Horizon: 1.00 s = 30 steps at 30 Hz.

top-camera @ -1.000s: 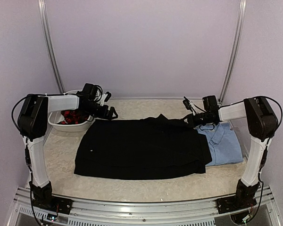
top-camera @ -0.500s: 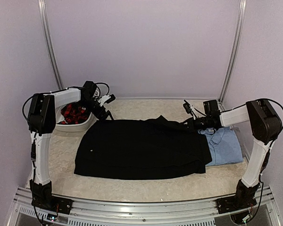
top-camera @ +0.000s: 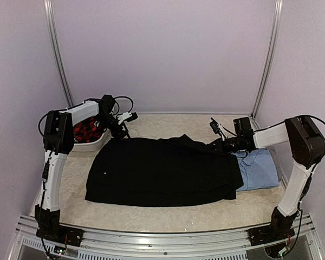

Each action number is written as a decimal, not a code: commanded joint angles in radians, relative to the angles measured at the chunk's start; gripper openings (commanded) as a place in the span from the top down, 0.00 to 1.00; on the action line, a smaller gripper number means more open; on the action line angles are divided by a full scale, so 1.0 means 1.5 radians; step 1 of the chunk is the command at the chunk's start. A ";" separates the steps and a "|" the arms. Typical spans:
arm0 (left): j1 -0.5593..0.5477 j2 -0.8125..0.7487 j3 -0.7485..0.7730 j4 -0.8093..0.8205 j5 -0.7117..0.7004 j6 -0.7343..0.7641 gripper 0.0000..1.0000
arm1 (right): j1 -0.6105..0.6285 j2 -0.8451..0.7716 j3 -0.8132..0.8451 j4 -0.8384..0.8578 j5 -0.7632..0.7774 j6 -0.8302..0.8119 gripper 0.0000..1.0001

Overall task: Fold and stack the long sleeve shirts
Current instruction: Pick up the 1/3-folded shirt from the center of the board.

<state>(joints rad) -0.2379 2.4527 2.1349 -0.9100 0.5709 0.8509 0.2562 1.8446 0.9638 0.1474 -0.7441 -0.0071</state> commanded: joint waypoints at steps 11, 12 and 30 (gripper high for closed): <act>0.006 0.062 0.039 -0.099 0.060 0.052 0.25 | 0.006 -0.031 -0.037 0.005 0.003 0.003 1.00; 0.008 0.064 0.041 -0.106 0.066 0.052 0.29 | 0.007 -0.031 -0.037 0.005 0.005 0.003 1.00; 0.014 0.022 0.028 -0.133 0.095 0.038 0.79 | 0.007 -0.019 -0.029 -0.003 0.019 0.003 1.00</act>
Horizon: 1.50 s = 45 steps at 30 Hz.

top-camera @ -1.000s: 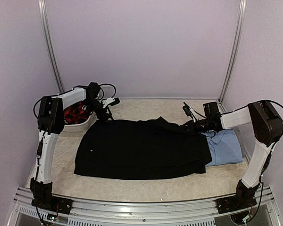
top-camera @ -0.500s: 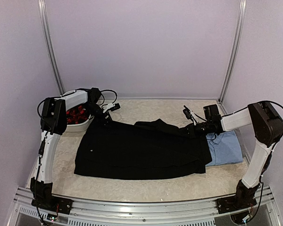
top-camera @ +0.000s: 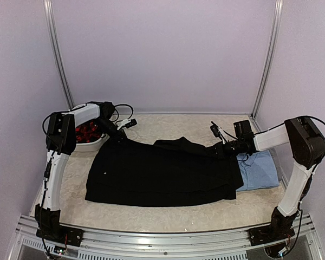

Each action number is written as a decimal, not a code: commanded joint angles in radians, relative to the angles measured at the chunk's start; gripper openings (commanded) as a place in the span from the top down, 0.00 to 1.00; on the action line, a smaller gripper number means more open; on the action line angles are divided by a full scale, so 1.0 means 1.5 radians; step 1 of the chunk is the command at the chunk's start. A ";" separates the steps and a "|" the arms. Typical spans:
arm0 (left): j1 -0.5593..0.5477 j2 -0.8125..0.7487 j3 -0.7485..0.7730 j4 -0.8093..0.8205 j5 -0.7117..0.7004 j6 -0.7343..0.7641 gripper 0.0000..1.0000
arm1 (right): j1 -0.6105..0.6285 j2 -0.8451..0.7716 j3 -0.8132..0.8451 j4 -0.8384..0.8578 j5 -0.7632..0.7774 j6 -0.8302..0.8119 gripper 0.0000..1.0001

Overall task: Fold and stack the long sleeve shirts
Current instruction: Pick up the 1/3-folded shirt from the center of the board, then fold the 1/3-folded shirt at the center of the board.

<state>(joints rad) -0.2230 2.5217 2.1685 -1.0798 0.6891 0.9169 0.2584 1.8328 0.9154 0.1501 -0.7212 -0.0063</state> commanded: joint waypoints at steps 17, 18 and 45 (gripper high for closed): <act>-0.060 -0.242 -0.261 0.209 -0.139 -0.150 0.89 | 0.005 -0.031 0.008 -0.025 0.024 0.033 1.00; -0.070 -0.257 -0.286 0.230 -0.159 -0.156 0.89 | 0.005 -0.034 0.006 -0.025 0.025 0.034 1.00; -0.196 -0.388 -0.480 0.264 -0.408 -0.238 0.81 | 0.005 -0.107 -0.039 -0.057 0.056 0.058 1.00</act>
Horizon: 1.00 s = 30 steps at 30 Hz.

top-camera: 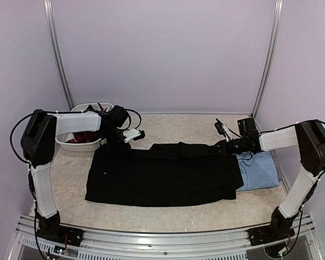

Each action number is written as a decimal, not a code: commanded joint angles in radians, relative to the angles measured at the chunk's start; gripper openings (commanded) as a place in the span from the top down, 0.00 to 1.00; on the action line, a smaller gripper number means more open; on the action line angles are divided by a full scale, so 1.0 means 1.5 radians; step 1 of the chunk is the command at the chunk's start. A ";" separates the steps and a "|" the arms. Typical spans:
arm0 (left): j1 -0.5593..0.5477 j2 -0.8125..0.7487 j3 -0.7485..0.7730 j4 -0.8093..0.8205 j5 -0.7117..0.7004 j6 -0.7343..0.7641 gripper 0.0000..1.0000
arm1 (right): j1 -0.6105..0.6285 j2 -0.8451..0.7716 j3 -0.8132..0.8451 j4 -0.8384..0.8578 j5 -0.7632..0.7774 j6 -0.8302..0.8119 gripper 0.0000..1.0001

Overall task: Fold and stack the long sleeve shirts
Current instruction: Fold the 1/3-folded shirt at the center of the board.

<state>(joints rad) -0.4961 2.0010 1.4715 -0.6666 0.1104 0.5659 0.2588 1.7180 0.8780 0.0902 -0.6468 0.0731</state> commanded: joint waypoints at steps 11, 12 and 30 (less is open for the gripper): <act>-0.033 -0.028 -0.026 -0.072 -0.063 -0.031 0.71 | 0.006 -0.044 -0.041 -0.018 0.006 0.014 1.00; -0.034 -0.029 -0.029 -0.074 -0.068 -0.033 0.71 | 0.007 -0.045 -0.044 -0.017 0.006 0.015 1.00; -0.056 -0.095 -0.039 -0.096 -0.066 -0.066 0.01 | 0.022 -0.058 -0.049 -0.034 0.028 0.009 1.00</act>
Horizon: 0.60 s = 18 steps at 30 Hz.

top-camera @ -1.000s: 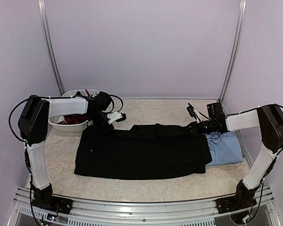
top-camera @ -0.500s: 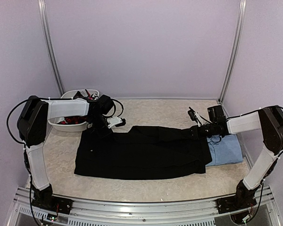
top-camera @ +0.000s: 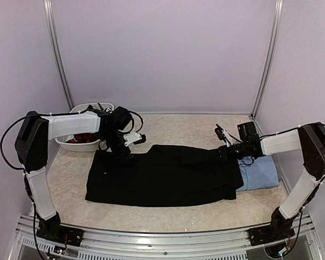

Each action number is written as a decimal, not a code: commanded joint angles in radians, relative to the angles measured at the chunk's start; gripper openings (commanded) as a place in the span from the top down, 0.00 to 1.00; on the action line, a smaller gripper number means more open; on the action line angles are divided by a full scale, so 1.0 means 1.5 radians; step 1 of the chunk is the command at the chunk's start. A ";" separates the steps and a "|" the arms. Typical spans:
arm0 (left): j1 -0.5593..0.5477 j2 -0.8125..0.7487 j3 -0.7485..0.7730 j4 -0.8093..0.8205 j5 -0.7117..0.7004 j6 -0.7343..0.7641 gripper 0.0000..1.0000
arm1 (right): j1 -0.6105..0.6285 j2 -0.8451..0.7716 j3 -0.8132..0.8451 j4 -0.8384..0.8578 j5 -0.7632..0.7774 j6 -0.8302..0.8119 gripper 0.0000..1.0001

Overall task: Fold and stack the long sleeve shirts
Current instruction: Fold the 1/3-folded shirt at the center of the board.

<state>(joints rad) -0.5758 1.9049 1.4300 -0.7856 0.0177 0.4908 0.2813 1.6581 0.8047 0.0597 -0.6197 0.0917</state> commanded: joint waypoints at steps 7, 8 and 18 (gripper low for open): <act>-0.004 -0.052 -0.019 0.026 -0.008 -0.018 0.01 | 0.007 -0.023 0.007 -0.015 0.007 -0.002 1.00; -0.003 -0.056 -0.022 0.043 -0.010 -0.020 0.01 | 0.007 -0.026 0.006 -0.017 0.008 -0.002 1.00; 0.025 -0.094 -0.032 0.261 0.012 -0.206 0.01 | 0.022 -0.063 0.002 -0.060 0.041 -0.015 0.68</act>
<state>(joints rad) -0.5610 1.8050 1.3945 -0.5678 -0.0025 0.3370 0.2878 1.6081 0.8047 0.0166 -0.5869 0.0875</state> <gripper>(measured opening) 0.989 0.191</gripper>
